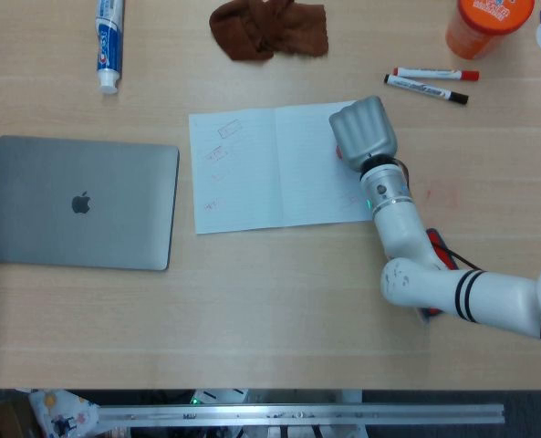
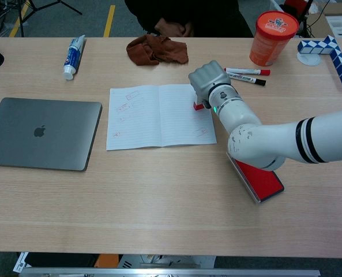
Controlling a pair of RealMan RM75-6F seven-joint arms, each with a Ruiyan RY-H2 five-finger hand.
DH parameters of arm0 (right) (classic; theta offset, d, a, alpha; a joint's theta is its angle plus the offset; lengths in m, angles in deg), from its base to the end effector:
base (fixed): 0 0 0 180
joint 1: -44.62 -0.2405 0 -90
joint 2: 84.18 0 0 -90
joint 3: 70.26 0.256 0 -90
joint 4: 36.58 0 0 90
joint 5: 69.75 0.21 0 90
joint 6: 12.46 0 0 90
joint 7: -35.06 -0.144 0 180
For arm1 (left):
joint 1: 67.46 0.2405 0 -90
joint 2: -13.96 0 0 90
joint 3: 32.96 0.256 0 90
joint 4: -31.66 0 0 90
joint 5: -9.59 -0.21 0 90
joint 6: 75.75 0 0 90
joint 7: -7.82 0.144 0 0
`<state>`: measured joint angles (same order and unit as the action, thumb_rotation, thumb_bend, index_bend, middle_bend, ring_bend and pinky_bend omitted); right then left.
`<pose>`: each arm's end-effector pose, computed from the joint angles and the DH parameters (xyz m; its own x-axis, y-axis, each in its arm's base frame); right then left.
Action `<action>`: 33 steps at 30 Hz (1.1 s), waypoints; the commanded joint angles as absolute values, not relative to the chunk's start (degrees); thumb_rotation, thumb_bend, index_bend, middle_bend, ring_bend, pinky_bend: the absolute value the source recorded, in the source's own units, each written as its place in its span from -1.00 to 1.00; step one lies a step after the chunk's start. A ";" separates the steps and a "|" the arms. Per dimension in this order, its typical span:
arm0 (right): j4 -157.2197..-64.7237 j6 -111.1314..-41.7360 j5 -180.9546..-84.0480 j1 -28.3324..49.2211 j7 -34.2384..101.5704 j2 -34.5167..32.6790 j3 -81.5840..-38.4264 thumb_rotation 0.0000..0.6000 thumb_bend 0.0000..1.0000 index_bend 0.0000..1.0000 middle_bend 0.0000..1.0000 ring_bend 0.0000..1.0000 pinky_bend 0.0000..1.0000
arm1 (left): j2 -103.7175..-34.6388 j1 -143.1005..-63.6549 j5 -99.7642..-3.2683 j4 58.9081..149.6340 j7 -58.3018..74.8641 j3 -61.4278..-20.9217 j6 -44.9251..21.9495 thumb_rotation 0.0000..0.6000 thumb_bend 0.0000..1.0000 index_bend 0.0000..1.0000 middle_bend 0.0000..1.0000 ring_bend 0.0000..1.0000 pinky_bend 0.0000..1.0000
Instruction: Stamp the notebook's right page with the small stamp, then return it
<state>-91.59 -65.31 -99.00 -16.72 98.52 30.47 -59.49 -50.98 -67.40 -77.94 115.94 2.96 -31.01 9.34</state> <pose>-0.1083 -0.3855 -0.1279 0.8500 -0.2452 0.4663 -0.5250 -0.3210 0.7882 -0.3531 0.1354 0.1568 0.4306 0.1159 0.8951 0.8974 0.0506 -0.4383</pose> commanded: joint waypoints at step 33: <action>-89.93 -64.11 -101.49 -14.96 99.07 32.02 -57.08 1.00 0.38 0.83 0.46 0.24 0.10 | -50.80 -67.26 -77.63 115.84 2.72 -30.91 9.02 1.00 -0.43 -1.00 -1.00 -0.80 -0.74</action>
